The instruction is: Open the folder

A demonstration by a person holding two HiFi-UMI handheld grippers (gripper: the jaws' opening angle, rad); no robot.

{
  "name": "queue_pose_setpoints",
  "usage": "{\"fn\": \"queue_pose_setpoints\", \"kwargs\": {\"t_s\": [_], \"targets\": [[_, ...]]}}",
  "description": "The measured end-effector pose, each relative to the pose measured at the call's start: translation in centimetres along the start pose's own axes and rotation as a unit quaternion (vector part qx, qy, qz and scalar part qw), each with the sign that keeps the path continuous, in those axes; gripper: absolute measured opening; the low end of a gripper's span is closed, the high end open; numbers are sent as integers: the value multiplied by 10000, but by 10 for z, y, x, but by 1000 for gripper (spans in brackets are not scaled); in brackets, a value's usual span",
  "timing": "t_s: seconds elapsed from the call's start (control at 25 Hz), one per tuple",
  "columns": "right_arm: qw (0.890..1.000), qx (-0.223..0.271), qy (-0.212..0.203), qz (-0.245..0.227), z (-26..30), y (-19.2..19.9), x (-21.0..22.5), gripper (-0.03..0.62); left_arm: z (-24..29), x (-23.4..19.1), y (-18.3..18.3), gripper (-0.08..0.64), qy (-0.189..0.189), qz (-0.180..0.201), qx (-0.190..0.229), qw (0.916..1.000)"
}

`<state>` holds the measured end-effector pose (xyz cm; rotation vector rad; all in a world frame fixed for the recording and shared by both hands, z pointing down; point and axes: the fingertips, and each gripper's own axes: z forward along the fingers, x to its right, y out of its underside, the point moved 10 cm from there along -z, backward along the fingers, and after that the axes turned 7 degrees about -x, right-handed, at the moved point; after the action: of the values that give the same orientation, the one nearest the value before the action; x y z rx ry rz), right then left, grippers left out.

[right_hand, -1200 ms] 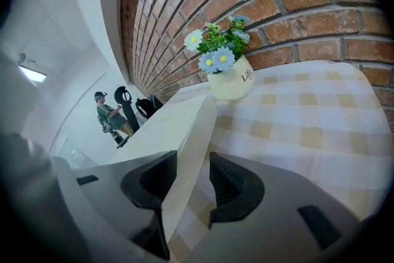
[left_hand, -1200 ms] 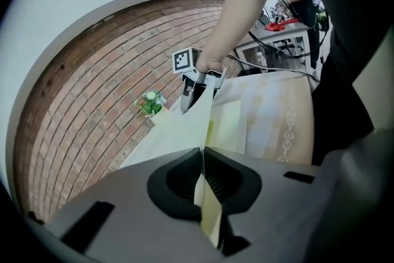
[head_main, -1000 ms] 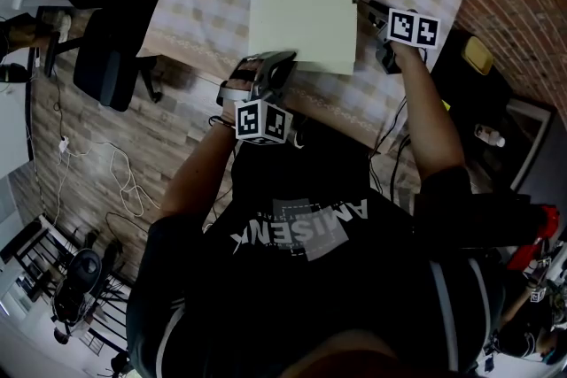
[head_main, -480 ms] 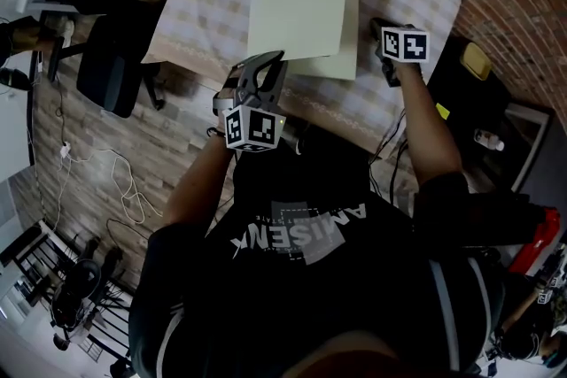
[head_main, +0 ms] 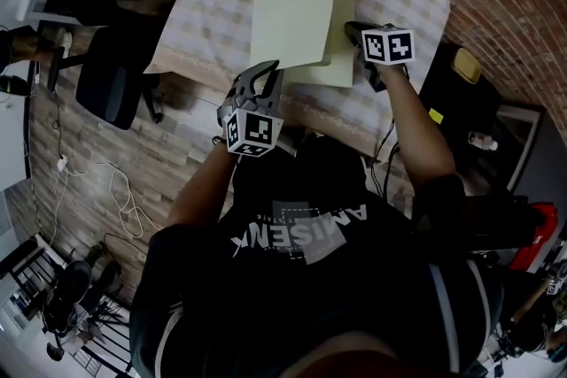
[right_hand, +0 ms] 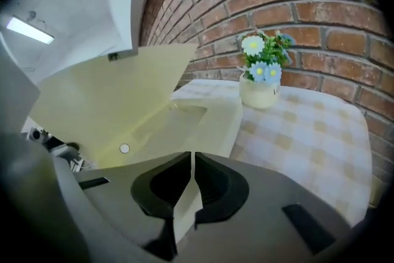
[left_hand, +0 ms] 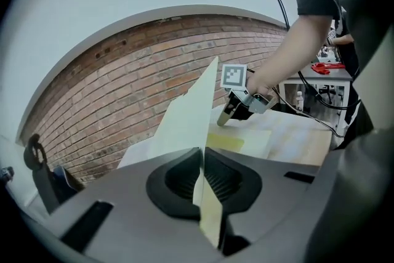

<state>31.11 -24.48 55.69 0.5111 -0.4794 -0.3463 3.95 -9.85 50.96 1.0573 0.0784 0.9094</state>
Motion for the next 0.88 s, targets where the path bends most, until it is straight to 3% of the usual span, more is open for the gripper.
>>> {"fn": "queue_pose_setpoints", "kwargs": {"t_s": [0.32,0.52,0.88], "targets": [[9991,-161,360,167,8,8,-3,48,-16,-21,21,23,-120,-747,-100,9971],[9978,-189,616,153,10,9,-9,46,-28,-36,42,23,-290,-1379,-198,9898],[9953,-220,879,350,11,7,-15,44,-46,-70,68,26,-529,-1997,-335,9778]]}}
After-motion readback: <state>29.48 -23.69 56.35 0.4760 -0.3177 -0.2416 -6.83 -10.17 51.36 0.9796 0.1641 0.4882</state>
